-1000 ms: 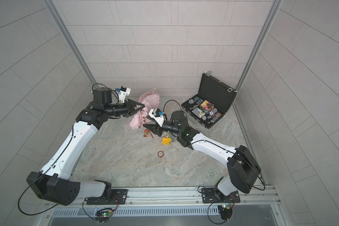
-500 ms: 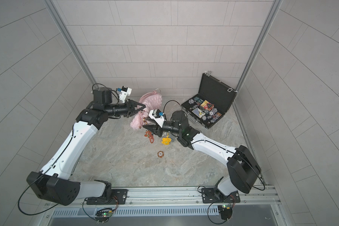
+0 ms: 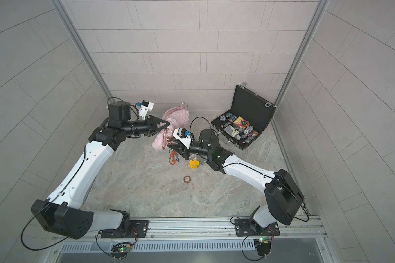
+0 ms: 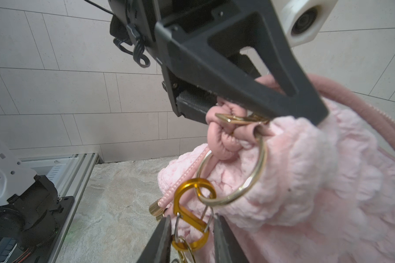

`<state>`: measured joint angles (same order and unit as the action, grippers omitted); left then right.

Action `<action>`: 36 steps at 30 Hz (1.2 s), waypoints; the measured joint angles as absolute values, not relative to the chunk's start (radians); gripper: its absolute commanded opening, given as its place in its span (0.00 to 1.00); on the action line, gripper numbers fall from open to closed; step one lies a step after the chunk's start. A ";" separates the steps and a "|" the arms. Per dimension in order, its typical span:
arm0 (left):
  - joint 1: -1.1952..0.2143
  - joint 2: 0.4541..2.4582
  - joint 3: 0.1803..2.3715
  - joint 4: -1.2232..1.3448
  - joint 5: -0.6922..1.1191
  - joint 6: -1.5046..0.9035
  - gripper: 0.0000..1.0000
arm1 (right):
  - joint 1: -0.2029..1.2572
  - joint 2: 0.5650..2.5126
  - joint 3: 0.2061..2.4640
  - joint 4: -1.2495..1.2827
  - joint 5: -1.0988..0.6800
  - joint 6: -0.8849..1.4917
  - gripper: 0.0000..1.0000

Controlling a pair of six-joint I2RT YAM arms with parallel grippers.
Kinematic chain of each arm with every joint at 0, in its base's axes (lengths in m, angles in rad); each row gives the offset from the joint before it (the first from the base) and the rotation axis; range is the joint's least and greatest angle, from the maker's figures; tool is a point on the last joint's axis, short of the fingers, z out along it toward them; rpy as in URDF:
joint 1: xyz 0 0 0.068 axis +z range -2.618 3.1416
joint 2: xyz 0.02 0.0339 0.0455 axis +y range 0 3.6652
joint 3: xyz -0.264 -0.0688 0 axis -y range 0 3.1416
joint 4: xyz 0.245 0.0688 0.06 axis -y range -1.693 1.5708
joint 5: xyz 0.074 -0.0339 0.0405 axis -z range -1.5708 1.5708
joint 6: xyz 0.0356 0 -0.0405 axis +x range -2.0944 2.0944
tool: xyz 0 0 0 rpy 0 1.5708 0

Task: Remove the decoration from the bag
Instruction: Remove the decoration item from the bag.

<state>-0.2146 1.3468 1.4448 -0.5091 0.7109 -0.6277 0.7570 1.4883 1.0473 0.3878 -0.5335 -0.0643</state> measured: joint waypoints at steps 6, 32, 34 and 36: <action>-0.215 1.349 1.445 -0.509 0.712 -0.620 0.00 | 0.757 1.473 1.047 0.378 -0.529 -0.075 0.34; -0.215 1.357 1.445 -0.511 0.715 -0.612 0.00 | 0.760 1.459 1.061 0.356 -0.537 -0.098 0.15; -0.215 1.360 1.445 -0.512 0.715 -0.612 0.00 | 0.760 1.460 1.065 0.348 -0.542 -0.099 0.13; -0.215 1.362 1.445 -0.513 0.715 -0.612 0.00 | 0.760 1.460 1.069 0.343 -0.545 -0.100 0.10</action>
<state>-0.2146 1.3624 1.4448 -0.5129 0.7155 -0.6121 0.7601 1.4601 1.0687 0.3431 -0.5453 -0.0998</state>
